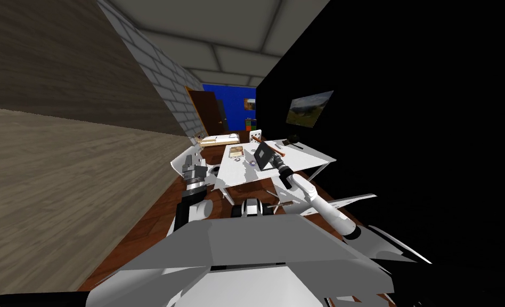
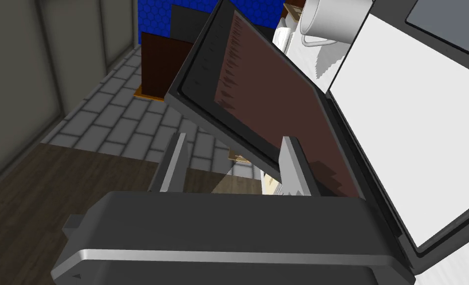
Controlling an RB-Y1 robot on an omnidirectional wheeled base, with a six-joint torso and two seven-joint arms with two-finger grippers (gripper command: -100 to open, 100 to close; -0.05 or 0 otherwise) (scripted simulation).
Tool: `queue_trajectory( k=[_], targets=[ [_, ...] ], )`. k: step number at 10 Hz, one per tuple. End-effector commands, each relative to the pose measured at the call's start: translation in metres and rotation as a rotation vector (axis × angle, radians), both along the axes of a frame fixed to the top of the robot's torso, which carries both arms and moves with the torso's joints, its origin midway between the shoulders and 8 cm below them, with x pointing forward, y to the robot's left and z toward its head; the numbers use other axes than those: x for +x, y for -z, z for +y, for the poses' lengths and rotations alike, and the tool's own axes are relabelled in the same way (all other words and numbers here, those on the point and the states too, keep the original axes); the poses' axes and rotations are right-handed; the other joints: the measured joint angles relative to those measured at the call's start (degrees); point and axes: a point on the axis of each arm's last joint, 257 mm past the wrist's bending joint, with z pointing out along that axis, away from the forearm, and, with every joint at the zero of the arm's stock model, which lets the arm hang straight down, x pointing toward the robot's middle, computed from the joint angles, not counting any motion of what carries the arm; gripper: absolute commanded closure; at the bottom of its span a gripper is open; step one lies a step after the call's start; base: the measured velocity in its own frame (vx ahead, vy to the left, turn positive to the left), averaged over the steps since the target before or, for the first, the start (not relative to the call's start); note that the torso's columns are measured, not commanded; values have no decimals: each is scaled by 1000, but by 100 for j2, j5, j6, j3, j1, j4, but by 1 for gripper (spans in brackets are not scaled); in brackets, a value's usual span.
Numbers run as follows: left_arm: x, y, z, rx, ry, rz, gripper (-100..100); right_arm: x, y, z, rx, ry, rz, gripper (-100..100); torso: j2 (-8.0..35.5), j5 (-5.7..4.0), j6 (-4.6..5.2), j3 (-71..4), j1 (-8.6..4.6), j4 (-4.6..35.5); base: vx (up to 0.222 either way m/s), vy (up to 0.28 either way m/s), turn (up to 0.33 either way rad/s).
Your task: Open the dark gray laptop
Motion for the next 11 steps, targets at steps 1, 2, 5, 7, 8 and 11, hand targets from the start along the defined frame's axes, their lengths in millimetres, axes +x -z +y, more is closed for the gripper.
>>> queue_trajectory(
  k=[1,2,5,7,8,11],
  targets=[
    [0,0,0,0,0,0,0,-2,11,14,64,-6,17,100,-5,-34,0,13,-34,-13,-18,-7,61],
    [0,0,0,0,0,0,0,-2,11,14,64,-6,17,100,-13,-65,-18,30,-9,-26,-4,-3,14],
    [0,0,0,0,0,0,0,-4,17,24,105,-10,26,100,-19,-14,-14,-2,2,-14,0,0,0],
    [0,0,0,0,0,0,0,-4,17,24,105,-10,26,100,-16,13,-9,-15,10,-6,0,0,0],
    [0,0,0,0,0,0,0,-4,17,24,105,-10,26,100,-13,15,-7,-15,8,-4,9,8,-30],
    [0,0,0,0,0,0,0,-4,17,24,105,-10,26,100,-9,18,-8,-15,9,-2,0,0,0]
  ],
)
